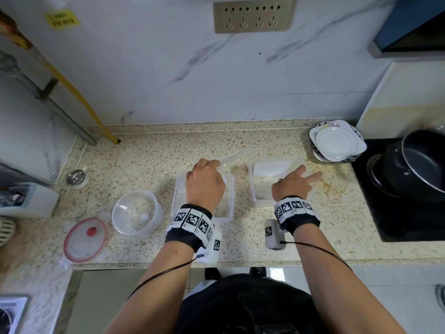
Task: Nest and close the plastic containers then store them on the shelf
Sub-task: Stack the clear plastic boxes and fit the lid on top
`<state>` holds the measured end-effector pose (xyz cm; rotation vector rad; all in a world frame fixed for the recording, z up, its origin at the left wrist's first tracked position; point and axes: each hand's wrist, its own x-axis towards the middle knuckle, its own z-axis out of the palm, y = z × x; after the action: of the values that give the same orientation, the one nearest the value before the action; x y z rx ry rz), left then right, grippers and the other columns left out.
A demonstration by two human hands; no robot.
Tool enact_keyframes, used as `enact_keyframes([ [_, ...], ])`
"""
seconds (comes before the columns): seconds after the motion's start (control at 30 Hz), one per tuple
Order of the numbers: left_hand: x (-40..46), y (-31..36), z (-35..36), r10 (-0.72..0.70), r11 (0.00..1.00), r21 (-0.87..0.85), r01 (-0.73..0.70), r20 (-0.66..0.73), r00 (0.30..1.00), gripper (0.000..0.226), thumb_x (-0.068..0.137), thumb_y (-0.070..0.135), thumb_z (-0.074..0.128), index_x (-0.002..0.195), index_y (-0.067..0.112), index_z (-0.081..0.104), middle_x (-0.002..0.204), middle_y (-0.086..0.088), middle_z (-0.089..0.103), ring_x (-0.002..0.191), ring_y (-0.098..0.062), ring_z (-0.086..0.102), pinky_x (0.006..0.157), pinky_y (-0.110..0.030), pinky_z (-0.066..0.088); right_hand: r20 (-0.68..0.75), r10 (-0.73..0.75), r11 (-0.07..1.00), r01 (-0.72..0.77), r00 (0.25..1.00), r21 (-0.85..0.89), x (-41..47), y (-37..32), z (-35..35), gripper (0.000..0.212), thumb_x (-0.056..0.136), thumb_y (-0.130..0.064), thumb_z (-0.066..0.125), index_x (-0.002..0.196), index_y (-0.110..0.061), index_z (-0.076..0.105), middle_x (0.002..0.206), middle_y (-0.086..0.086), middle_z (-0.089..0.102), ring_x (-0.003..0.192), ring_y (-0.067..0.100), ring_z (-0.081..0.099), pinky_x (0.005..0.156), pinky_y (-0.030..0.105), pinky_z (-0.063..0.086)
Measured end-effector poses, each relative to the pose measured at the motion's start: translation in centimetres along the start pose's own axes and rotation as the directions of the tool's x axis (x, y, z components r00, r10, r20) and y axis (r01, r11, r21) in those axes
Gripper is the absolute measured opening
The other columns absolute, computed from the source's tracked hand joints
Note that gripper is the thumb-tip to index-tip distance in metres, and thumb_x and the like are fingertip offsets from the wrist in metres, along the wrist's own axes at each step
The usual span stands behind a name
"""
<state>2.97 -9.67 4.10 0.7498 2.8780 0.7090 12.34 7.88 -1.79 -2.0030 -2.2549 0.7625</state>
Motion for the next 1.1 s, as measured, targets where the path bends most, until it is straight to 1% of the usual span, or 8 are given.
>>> enact_keyframes([
  [0.1,0.2,0.5,0.2,0.0,1.0,-0.027,0.001,0.021,1.0,0.042,0.093,0.007,0.048,0.129,0.017,0.065,0.12,-0.004,0.062,0.101,-0.026,0.065,0.095,-0.046,0.05,0.089,0.005,0.992,-0.016,0.996,0.125,0.3,0.1,-0.3,0.072,0.081,0.003,0.063,0.142,-0.012,0.027,0.156,0.028,0.002,0.076,0.037,0.056,0.064,0.034,0.046],
  [0.2,0.5,0.9,0.3,-0.009,0.998,-0.067,0.01,0.02,1.0,0.041,0.094,0.009,0.048,0.13,0.016,0.065,0.118,-0.004,0.062,0.099,-0.026,0.065,0.092,-0.045,0.052,0.172,-0.03,0.981,-0.003,0.985,0.193,0.4,0.1,-0.6,0.054,0.085,-0.001,0.057,0.135,-0.007,0.037,0.134,0.026,0.047,0.097,0.042,0.062,0.077,0.043,0.056],
  [0.27,0.7,1.0,0.5,-0.009,0.996,-0.094,0.01,0.016,1.0,0.04,0.094,0.009,0.048,0.13,0.015,0.065,0.118,-0.004,0.063,0.102,-0.026,0.064,0.091,-0.043,0.053,0.141,-0.101,0.973,0.068,0.985,0.22,0.2,0.0,-1.0,0.049,0.087,-0.004,0.055,0.135,-0.005,0.041,0.123,0.024,0.057,0.103,0.041,0.062,0.081,0.046,0.057],
  [0.53,1.6,2.0,0.8,0.077,0.973,-0.214,-0.087,-0.051,0.996,0.038,0.095,0.007,0.049,0.127,0.011,0.067,0.111,-0.007,0.066,0.09,-0.018,0.059,0.089,-0.034,0.051,-0.132,-0.322,0.925,0.342,0.937,0.167,-1.2,-3.4,-5.3,0.032,0.091,-0.015,0.052,0.122,-0.015,0.055,0.103,0.016,0.07,0.091,0.036,0.066,0.074,0.038,0.053],
  [0.77,1.4,3.4,1.5,0.154,0.933,-0.319,-0.169,-0.072,0.985,0.041,0.098,0.005,0.047,0.134,0.014,0.065,0.126,-0.005,0.064,0.112,-0.019,0.062,0.101,-0.032,0.049,-0.158,-0.489,0.805,0.513,0.858,0.297,-1.8,-5.8,-7.4,0.024,0.098,-0.011,0.049,0.119,-0.015,0.059,0.095,0.007,0.072,0.084,0.024,0.07,0.077,0.034,0.058],
  [0.83,1.3,3.5,1.8,0.179,0.932,-0.312,-0.182,-0.038,0.983,0.044,0.097,0.002,0.049,0.138,0.014,0.062,0.128,-0.003,0.062,0.114,-0.018,0.061,0.104,-0.032,0.048,-0.119,-0.487,0.764,0.488,0.865,0.422,-2.0,-6.0,-7.1,0.023,0.104,-0.024,0.044,0.115,-0.013,0.061,0.095,0.004,0.072,0.084,0.022,0.072,0.078,0.034,0.058],
  [0.97,1.4,3.9,2.6,0.252,0.932,-0.284,-0.225,0.062,0.966,0.051,0.095,-0.004,0.054,0.142,0.014,0.057,0.129,-0.003,0.061,0.114,-0.02,0.06,0.101,-0.035,0.049,-0.02,-0.419,0.751,0.359,0.908,0.554,-2.1,-5.8,-6.2,0.062,0.096,-0.066,0.034,0.115,-0.013,0.06,0.096,0.004,0.071,0.09,0.02,0.069,0.076,0.031,0.052],
  [1.1,1.5,4.1,3.4,0.286,0.936,-0.253,-0.244,0.145,0.947,0.054,0.092,-0.006,0.054,0.143,0.014,0.056,0.134,-0.003,0.06,0.12,-0.02,0.058,0.105,-0.03,0.045,0.02,-0.336,0.775,0.264,0.942,0.575,-1.0,-4.8,-5.7,0.043,0.091,-0.046,0.062,0.125,-0.019,0.056,0.096,-0.002,0.065,0.089,0.014,0.064,0.07,0.017,0.04],
])
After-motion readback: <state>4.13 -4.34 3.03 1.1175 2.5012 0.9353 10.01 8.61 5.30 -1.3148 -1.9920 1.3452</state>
